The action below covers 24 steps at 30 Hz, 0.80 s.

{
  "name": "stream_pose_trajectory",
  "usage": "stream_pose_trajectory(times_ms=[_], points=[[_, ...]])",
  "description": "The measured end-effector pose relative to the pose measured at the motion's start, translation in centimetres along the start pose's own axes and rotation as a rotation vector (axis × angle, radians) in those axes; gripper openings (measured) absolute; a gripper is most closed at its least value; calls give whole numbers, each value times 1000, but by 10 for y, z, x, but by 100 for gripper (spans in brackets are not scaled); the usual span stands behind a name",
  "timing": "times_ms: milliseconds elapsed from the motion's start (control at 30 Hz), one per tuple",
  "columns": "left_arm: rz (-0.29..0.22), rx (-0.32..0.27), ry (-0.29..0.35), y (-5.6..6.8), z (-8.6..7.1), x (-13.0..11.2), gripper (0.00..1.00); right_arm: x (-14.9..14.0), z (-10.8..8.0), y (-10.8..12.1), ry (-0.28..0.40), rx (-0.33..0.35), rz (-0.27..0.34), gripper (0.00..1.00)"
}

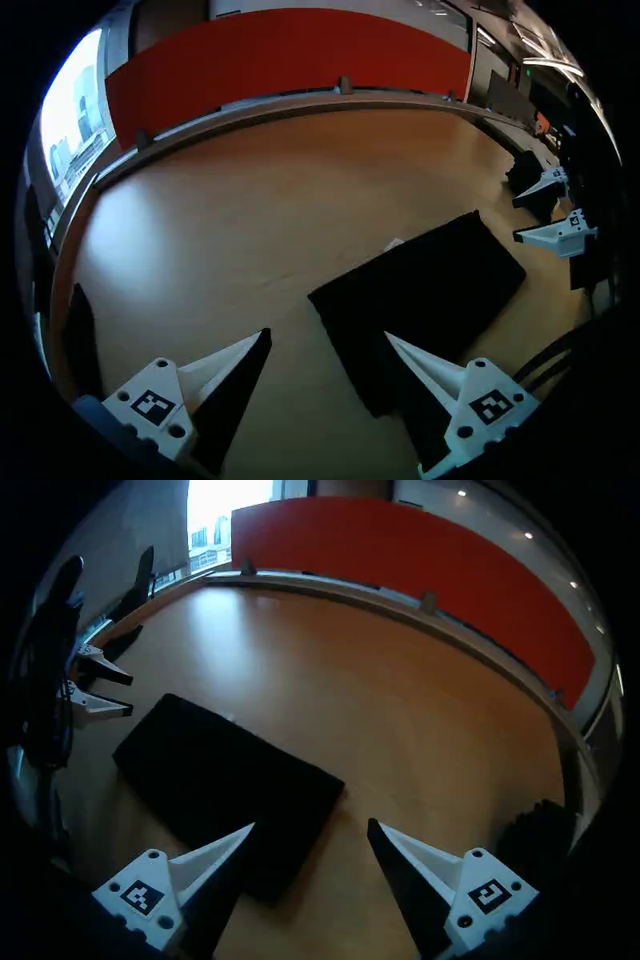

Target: Fold towel

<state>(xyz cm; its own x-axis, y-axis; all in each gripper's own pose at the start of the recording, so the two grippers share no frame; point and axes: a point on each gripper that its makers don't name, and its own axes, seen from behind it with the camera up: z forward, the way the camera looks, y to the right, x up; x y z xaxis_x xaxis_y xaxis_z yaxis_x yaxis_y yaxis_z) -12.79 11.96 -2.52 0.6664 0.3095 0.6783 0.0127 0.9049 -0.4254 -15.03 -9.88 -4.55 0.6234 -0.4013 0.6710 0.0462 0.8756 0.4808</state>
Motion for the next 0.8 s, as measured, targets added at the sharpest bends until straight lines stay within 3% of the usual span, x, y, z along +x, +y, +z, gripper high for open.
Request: stream_pose_trajectory(times_ms=[500,800], points=[[-69,43,-22,2,-21,-33,94,-29,-20,-10,-16,9,18,99],[-115,81,-22,-3,-35,-46,94,-35,-18,-11,-23,26,7,99]])
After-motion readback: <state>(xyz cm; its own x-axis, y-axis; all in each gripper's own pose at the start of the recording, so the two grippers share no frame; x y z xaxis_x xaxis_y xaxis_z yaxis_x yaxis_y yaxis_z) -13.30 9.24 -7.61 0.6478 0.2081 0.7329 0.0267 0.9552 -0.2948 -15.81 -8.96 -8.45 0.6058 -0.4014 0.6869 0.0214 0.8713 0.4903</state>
